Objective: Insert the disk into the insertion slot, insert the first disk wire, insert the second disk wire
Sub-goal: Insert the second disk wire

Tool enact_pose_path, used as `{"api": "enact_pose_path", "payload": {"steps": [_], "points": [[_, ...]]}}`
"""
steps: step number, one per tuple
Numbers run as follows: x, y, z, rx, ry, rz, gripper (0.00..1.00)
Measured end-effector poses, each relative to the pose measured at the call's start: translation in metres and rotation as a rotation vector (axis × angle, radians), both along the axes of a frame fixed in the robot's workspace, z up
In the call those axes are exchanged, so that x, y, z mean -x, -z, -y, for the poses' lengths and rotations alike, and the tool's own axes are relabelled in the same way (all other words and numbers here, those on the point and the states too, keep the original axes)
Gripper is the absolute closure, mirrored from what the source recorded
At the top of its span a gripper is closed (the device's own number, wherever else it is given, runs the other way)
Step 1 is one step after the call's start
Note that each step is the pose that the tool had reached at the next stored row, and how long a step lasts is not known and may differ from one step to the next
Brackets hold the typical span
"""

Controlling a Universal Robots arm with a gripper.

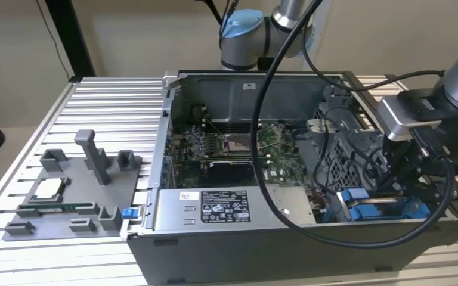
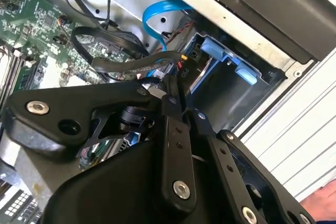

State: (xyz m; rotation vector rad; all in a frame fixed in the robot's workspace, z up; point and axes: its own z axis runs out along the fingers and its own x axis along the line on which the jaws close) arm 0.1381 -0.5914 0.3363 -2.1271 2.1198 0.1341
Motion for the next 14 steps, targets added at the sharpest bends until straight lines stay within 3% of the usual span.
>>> {"api": "enact_pose_path", "payload": {"steps": [5, 6, 10, 14], "points": [[0.0, 0.0019, -0.0001, -0.0013, 0.0, 0.0004, 1.0], [0.0, 0.0022, -0.0001, -0.002, 0.0, 0.0006, 0.0], [0.0, -0.0007, -0.0001, -0.0014, 0.0, 0.0004, 0.0], [0.0, -0.0182, -0.0001, -0.0015, 0.0, 0.0005, 0.0]]}}
